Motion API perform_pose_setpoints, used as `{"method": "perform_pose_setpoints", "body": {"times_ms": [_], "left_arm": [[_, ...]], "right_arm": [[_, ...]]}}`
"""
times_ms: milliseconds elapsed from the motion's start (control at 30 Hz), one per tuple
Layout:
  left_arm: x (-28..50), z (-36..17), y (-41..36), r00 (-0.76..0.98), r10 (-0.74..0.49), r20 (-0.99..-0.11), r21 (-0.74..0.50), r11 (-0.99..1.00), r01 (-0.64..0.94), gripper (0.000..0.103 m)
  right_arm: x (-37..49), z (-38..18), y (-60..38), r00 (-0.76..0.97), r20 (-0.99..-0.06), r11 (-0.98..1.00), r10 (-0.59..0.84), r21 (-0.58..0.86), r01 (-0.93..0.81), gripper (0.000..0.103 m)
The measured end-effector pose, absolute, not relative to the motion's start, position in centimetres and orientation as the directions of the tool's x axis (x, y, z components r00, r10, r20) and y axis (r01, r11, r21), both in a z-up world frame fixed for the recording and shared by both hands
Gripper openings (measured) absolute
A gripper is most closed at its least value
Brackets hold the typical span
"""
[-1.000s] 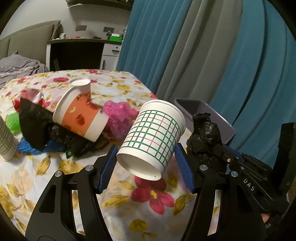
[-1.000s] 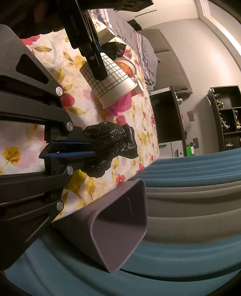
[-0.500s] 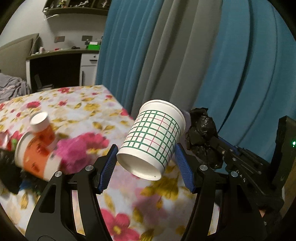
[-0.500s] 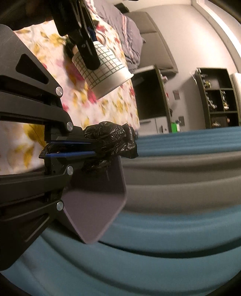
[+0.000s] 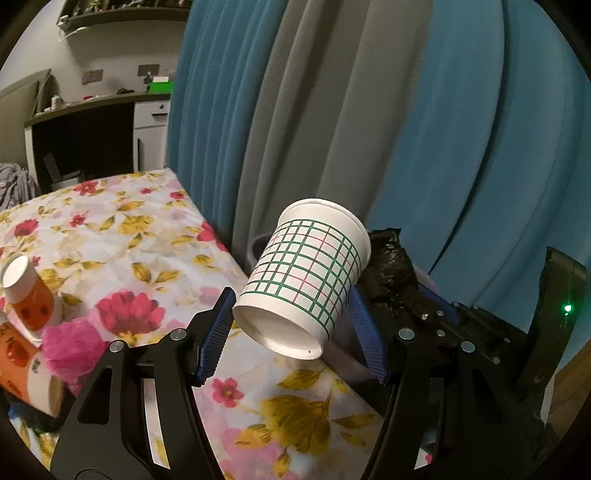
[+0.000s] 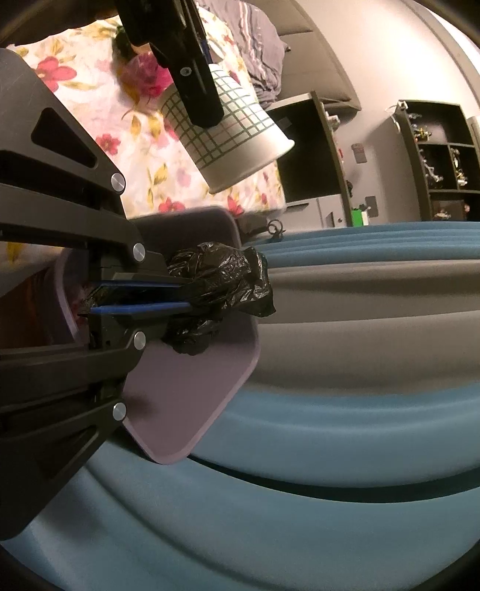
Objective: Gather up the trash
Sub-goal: 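Carry the grid cup and black bag in both tools over the purple bin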
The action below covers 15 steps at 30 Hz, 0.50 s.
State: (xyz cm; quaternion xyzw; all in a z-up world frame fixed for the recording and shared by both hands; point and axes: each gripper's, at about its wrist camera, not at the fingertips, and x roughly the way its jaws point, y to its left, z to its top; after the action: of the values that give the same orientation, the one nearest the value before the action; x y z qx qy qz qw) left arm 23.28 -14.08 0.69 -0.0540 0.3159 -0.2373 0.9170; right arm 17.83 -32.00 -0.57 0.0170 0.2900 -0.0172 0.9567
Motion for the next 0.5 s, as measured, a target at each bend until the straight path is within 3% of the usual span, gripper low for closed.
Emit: {"method": "perform_pose_setpoints", "body": {"times_ms": [500], "left_arm": [[25.7, -1.0, -17.2, 0.636, -0.505, -0.584, -0.27, 0.859, 0.434, 0.062]], "right_arm": [[19.0, -2.5, -33.7, 0.796, -0.605, 0.996, -0.029, 0.053, 0.077, 0.008]]}}
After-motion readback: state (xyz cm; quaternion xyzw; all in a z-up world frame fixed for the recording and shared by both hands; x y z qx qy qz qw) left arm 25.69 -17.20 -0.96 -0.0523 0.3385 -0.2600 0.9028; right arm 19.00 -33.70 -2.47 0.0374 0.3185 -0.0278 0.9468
